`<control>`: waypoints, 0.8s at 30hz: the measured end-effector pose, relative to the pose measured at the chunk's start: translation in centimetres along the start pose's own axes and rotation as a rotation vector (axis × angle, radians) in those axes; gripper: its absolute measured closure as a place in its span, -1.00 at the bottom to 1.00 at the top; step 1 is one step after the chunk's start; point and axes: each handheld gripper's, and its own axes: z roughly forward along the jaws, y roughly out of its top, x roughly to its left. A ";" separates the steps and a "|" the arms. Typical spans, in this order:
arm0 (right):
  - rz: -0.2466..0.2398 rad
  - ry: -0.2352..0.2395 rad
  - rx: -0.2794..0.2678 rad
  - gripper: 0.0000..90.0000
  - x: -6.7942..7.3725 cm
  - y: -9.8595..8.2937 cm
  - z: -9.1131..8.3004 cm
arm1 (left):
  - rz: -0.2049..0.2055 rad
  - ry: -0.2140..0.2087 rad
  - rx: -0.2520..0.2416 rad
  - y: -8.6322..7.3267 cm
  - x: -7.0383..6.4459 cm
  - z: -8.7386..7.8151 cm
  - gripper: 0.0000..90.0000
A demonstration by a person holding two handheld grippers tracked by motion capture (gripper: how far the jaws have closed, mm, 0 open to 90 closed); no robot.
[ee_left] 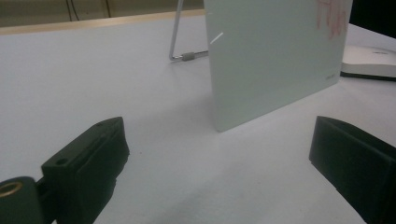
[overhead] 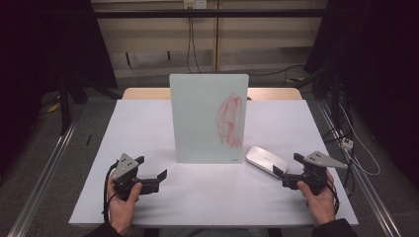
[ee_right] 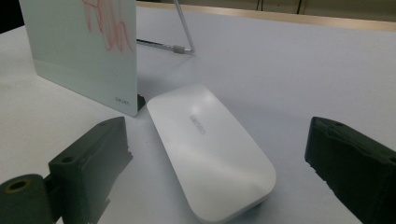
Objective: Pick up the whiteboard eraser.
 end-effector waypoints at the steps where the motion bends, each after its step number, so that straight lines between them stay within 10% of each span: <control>1: -0.001 0.001 0.002 -0.87 0.0 0.0 0.0 | 0.002 0.001 0.007 0.0 0.0 0.1 -0.91; 24: -0.024 0.006 0.108 -0.86 1.0 1.0 0.6 | -0.005 -0.028 -0.006 0.1 -0.6 -0.5 -0.91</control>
